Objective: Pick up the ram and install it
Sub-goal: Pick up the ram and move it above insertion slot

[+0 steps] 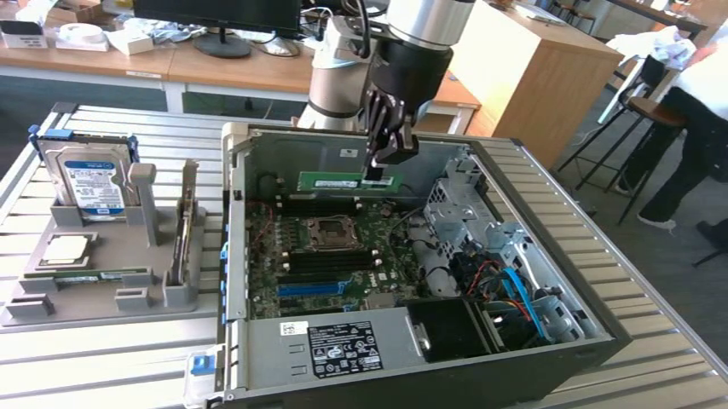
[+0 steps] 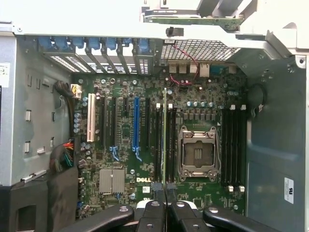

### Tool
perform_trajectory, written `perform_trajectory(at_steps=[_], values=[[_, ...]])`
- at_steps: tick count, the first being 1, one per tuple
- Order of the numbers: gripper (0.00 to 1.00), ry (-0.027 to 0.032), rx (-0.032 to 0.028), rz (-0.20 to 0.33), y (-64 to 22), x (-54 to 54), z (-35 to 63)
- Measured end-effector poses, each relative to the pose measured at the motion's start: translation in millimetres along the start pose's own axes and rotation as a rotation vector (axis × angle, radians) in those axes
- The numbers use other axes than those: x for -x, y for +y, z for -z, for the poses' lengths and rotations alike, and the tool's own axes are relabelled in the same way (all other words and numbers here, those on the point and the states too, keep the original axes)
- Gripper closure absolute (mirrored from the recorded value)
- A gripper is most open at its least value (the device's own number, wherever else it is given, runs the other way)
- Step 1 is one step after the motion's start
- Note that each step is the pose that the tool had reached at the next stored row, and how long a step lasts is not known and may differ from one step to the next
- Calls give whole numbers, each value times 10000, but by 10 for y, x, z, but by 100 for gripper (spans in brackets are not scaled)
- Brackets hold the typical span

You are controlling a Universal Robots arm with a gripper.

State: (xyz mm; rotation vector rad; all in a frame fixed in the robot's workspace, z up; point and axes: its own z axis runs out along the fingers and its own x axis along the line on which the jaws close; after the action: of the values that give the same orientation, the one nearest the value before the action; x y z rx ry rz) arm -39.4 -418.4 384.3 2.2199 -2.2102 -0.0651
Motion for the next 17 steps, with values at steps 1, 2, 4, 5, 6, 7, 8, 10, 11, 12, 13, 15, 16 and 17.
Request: perform_trajectory(at_steps=[1, 2, 4, 5, 6, 7, 8, 10, 11, 12, 13, 15, 16, 17], values=[[89, 1, 1, 0, 0, 0, -10], [89, 2, 0, 0, -1, -1, -21], [89, 2, 1, 0, -1, -1, -41], [89, 2, 1, 0, -2, -2, -52], [89, 2, 1, 0, -2, -2, -62], [89, 2, 1, 0, -3, -2, -72], [89, 1, 0, 0, -3, -2, -82], [89, 1, 1, 0, -4, -2, -102], [89, 2, 1, -1, -4, -3, -110], [89, 1, 0, 0, -4, -3, -119], [89, 1, 0, 0, -5, -3, -127], [89, 1, 0, 0, -5, -3, -142], [89, 0, 0, 0, -5, -4, -150], [89, 1, 0, 0, -6, -4, -157]])
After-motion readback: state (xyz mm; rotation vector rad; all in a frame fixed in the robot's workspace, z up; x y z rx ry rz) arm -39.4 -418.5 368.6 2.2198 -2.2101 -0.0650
